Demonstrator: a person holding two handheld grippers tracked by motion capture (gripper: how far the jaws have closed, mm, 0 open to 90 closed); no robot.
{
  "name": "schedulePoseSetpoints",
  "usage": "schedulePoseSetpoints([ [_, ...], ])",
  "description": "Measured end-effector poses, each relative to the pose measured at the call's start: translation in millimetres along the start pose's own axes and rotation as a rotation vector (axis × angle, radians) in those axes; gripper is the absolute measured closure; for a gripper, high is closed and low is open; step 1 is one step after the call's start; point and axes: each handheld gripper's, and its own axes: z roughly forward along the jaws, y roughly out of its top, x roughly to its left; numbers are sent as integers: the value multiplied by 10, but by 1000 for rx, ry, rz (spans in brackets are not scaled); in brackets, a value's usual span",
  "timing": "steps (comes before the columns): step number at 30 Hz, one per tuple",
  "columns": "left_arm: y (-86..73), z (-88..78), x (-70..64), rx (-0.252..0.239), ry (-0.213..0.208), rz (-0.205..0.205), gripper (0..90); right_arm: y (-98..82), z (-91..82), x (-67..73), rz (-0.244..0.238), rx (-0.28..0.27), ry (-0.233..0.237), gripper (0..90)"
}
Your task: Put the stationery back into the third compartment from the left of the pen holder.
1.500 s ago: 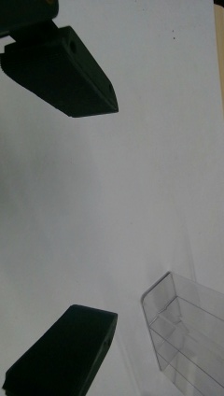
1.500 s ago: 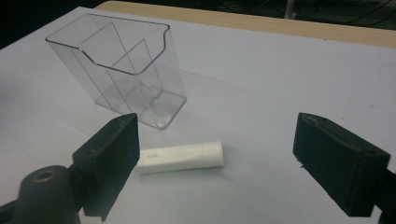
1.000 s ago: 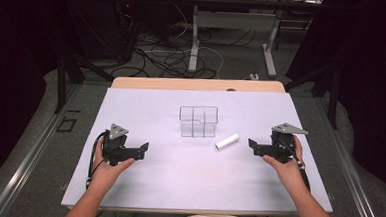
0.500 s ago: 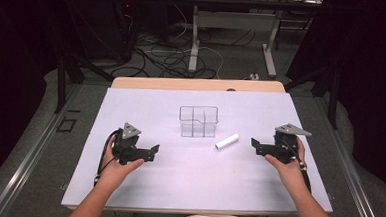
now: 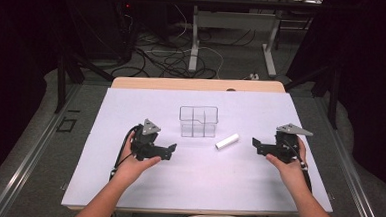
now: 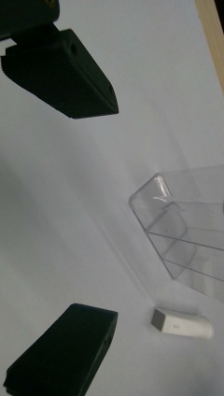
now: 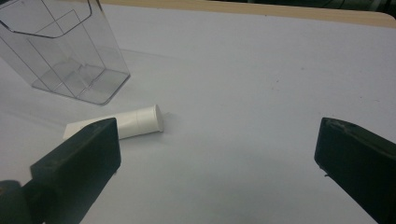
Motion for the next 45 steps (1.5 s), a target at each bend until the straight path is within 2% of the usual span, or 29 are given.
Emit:
schedulePoseSetpoints([
  [4, 90, 48, -99, 18, -8, 38, 57, 1, -10, -15, 2, -1, -5, 0],
  [8, 161, 99, -198, 18, -11, 59, 105, 1, -18, -28, 18, 0, -4, 2],
  [12, 235, 164, -294, 15, -24, 64, 133, -1, -23, -48, 9, -4, -4, 5],
  [17, 348, 233, -409, 26, -41, 108, 157, -2, -28, -42, 9, -5, -4, 7],
  [20, 407, 290, -476, 23, -31, 130, 168, -2, -25, -43, 10, -4, -3, 9],
  [28, 535, 401, -600, 25, -36, 143, 253, -11, -33, -61, 17, -2, -1, 22],
  [31, 589, 440, -647, 9, -49, 169, 281, -13, -34, -65, 25, 1, -1, 27],
  [32, 607, 454, -672, 5, -51, 166, 286, -14, -36, -69, 24, 3, -3, 30],
  [34, 649, 484, -704, 8, -57, 189, 287, -18, -30, -72, 26, 1, 1, 33],
  [38, 713, 572, -771, 20, -77, 209, 307, -19, -28, -72, 27, 1, 4, 40],
  [41, 746, 633, -805, 35, -81, 210, 315, -21, -29, -79, 24, 2, 3, 44],
  [45, 761, 730, -824, 36, -110, 203, 369, -23, -31, -81, 24, 2, 4, 50],
])
